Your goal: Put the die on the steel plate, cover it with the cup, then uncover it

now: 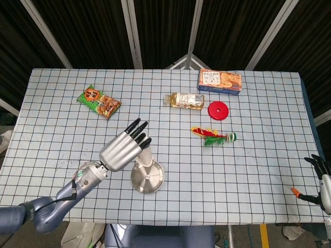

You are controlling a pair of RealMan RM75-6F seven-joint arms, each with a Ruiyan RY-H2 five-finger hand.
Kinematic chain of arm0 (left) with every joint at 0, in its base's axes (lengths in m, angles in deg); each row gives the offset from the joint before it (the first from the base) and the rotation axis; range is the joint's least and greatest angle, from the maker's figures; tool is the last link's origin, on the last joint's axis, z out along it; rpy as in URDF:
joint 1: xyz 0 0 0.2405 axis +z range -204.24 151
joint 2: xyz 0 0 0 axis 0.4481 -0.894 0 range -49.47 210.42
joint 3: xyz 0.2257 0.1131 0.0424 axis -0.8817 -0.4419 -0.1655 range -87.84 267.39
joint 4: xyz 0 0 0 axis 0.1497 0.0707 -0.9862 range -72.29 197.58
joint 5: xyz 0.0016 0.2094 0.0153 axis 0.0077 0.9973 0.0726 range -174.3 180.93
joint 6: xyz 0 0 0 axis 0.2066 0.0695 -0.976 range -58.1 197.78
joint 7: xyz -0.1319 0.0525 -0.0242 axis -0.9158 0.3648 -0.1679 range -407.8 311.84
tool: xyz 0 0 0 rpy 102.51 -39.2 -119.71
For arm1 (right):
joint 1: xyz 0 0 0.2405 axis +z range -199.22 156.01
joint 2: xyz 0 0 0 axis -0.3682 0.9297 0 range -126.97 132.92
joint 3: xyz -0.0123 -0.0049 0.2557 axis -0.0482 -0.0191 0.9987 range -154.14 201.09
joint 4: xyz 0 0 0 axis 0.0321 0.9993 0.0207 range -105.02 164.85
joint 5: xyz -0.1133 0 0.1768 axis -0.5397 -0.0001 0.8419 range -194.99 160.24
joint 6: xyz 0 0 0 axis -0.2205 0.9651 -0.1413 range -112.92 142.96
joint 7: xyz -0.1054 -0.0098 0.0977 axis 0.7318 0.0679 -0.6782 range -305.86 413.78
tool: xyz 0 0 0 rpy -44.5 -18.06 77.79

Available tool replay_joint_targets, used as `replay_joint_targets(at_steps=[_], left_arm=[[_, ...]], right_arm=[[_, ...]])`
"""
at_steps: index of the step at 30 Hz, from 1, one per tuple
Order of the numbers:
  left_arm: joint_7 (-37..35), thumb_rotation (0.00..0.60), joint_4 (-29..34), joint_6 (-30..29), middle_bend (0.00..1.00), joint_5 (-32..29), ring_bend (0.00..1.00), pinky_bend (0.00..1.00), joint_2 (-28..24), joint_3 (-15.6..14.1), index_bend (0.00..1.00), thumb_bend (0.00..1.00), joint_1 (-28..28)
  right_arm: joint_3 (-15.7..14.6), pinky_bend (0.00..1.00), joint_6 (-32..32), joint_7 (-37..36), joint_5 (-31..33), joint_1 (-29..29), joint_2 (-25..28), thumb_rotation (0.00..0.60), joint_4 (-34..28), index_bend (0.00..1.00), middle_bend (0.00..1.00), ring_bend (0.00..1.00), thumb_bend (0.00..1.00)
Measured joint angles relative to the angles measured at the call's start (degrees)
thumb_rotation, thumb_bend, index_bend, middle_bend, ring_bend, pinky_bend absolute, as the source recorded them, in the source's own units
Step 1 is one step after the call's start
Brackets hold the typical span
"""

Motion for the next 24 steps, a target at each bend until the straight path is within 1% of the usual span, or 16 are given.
replay_joint_targets(at_steps=[1, 4, 7, 9, 12, 15, 18, 22, 24], left_arm=[[2.34, 0.6, 1.36, 0.48, 0.42, -1.55, 0.13, 0.16, -2.23, -0.14, 0.45, 0.58, 0.21], [6.87, 0.6, 3.2, 1.52, 0.42, -6.07, 0.13, 0.16, -5.91, -1.05, 0.45, 0.58, 1.08], [7.94, 0.6, 2.84, 2.07, 0.42, -10.21, 0.13, 0.16, -7.05, -2.48, 0.44, 0.58, 2.46], [7.78, 0.6, 1.33, 2.06, 0.41, -11.19, 0.13, 0.16, -6.99, -3.03, 0.44, 0.58, 3.11], [6.84, 0.6, -3.23, 1.53, 0.41, -11.25, 0.13, 0.16, -5.91, -3.71, 0.44, 0.58, 4.14], [5.48, 0.6, -9.43, 0.65, 0.41, -10.55, 0.13, 0.16, -3.92, -4.38, 0.44, 0.58, 5.12], [4.23, 0.6, -17.2, -0.26, 0.41, -8.89, 0.13, 0.16, -1.05, -5.17, 0.44, 0.58, 5.85], [2.44, 0.6, -29.73, -1.17, 0.41, -5.8, 0.13, 0.16, 4.03, -6.38, 0.44, 0.58, 6.43], [1.6, 0.6, -34.88, -1.37, 0.41, -4.56, 0.13, 0.16, 6.52, -6.82, 0.44, 0.57, 6.55]], right_arm=[[0.01, 0.03, 0.08, -0.04, -0.11, -0.02, 0.02, 0.6, -0.03, 0.21, 0.14, 0.14, 0.1], [-0.07, 0.03, 0.28, 0.0, -0.56, -0.04, 0.07, 0.6, -0.23, 0.21, 0.14, 0.14, 0.1], [-0.21, 0.03, 0.29, -0.07, -0.95, 0.0, 0.07, 0.6, -0.42, 0.21, 0.14, 0.14, 0.1], [-0.27, 0.03, 0.2, -0.46, -1.06, 0.01, 0.09, 0.6, -0.52, 0.21, 0.14, 0.14, 0.1], [-0.3, 0.03, -0.17, -0.67, -0.99, 0.13, 0.06, 0.6, -0.31, 0.21, 0.14, 0.14, 0.1], [-0.33, 0.03, -0.44, -0.54, -0.84, 0.26, -0.12, 0.6, -0.07, 0.21, 0.14, 0.14, 0.09], [-0.3, 0.03, -0.82, -0.09, -0.7, 0.54, -0.49, 0.6, 0.19, 0.21, 0.14, 0.14, 0.1], [-0.37, 0.03, -1.39, 0.27, -0.66, 0.91, -0.93, 0.6, 0.46, 0.21, 0.14, 0.14, 0.1], [-0.37, 0.03, -1.86, 0.29, -0.49, 1.14, -1.17, 0.6, 0.73, 0.21, 0.14, 0.14, 0.1]])
